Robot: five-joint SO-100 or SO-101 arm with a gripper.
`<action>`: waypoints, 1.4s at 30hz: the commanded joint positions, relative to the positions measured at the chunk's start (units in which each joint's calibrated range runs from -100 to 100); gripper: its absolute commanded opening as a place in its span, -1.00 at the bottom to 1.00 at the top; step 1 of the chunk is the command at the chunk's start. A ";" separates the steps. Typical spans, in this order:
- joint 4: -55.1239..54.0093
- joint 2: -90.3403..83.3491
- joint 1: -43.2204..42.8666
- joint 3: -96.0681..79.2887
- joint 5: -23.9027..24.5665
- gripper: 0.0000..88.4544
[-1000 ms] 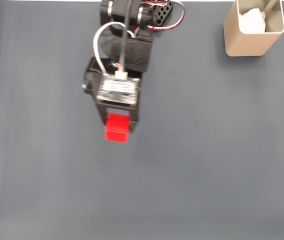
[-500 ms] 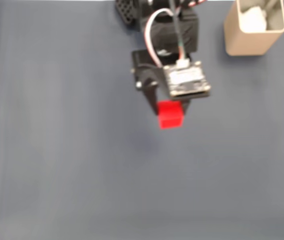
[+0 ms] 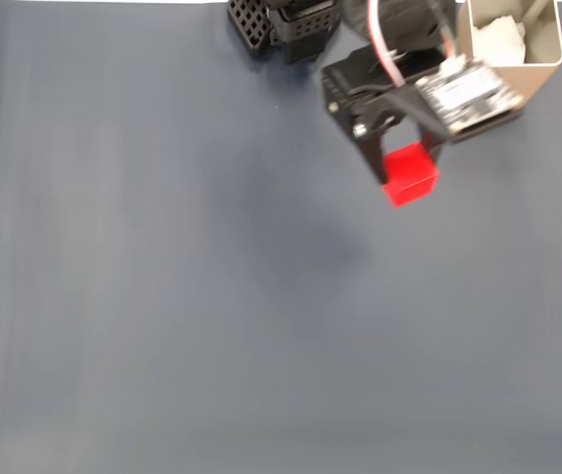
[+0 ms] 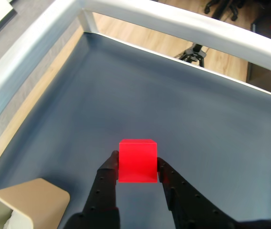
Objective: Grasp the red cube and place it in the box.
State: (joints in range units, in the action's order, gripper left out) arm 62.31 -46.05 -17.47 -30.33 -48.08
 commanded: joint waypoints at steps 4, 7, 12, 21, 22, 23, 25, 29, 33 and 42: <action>1.99 -2.63 -5.99 4.62 -0.29 -1.00; 3.47 -2.71 -8.55 5.81 -0.29 -1.00; 4.54 -2.63 -12.81 7.17 -0.49 -1.00; 6.01 -2.45 -19.62 7.36 -0.63 -1.00; 6.51 -2.37 -20.47 7.36 -0.78 -1.00; 7.08 -2.37 -21.47 7.36 -0.98 -1.00; 7.74 -2.28 -23.17 6.99 -1.71 -1.00; 8.89 -2.28 -27.08 6.90 -2.93 -1.00; 9.05 -2.19 -30.06 6.90 -3.42 -1.00; 9.54 -1.76 -35.67 6.99 -3.76 -1.00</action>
State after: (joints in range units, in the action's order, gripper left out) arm 71.57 -47.04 -51.22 -26.05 -51.45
